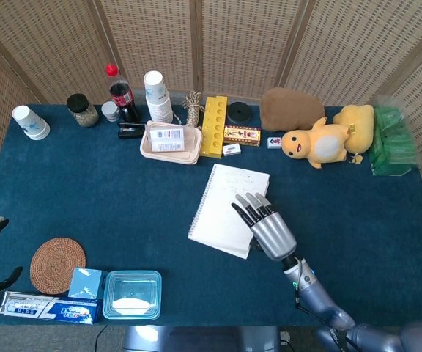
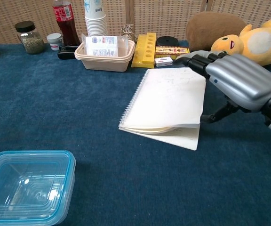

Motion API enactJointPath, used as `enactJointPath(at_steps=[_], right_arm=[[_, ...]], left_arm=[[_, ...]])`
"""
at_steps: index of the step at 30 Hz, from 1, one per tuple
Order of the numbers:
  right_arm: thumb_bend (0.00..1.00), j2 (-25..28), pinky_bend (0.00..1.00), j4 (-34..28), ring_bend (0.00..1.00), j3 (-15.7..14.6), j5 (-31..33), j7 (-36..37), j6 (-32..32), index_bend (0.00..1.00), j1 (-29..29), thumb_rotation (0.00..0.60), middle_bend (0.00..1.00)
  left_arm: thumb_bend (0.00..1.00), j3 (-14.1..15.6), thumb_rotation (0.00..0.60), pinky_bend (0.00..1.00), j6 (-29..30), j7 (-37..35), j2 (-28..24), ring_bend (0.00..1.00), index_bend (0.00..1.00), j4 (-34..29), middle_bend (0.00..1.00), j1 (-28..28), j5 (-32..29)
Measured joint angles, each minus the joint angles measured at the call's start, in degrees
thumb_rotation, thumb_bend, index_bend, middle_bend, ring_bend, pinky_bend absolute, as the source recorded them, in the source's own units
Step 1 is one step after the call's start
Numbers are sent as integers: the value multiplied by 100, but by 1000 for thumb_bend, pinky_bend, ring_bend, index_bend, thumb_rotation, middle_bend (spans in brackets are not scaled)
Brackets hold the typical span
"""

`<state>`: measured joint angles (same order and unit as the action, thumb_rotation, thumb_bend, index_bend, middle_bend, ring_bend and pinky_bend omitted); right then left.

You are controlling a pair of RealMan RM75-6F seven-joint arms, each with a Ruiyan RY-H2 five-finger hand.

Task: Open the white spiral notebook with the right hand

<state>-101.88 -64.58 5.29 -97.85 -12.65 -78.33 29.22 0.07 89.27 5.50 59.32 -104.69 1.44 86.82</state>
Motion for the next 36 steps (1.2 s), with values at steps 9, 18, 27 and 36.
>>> enactJointPath(at_steps=[9, 18, 27, 36], right_arm=[[94, -447, 188, 184, 131, 381, 443, 357, -213, 58, -4, 600, 147], [94, -753, 211, 40, 132, 687, 735, 532, -197, 41, 146, 600, 147], [90, -872, 212, -458, 119, 922, 908, 427, 36, 0, 429, 600, 109], [89, -958, 206, -1000, 46, 1356, 1297, 199, 370, 0, 800, 600, 0]], left_arm=[[200, 16, 600, 53, 70, -52, 10, 90, 181, 33, 131, 41, 50], [201, 30, 600, 53, 150, -100, -5, 90, 182, 46, 131, 94, 79], [200, 46, 600, 53, 225, -161, -10, 90, 181, 79, 131, 150, 111], [200, 57, 600, 53, 272, -263, 3, 90, 182, 148, 131, 198, 125]])
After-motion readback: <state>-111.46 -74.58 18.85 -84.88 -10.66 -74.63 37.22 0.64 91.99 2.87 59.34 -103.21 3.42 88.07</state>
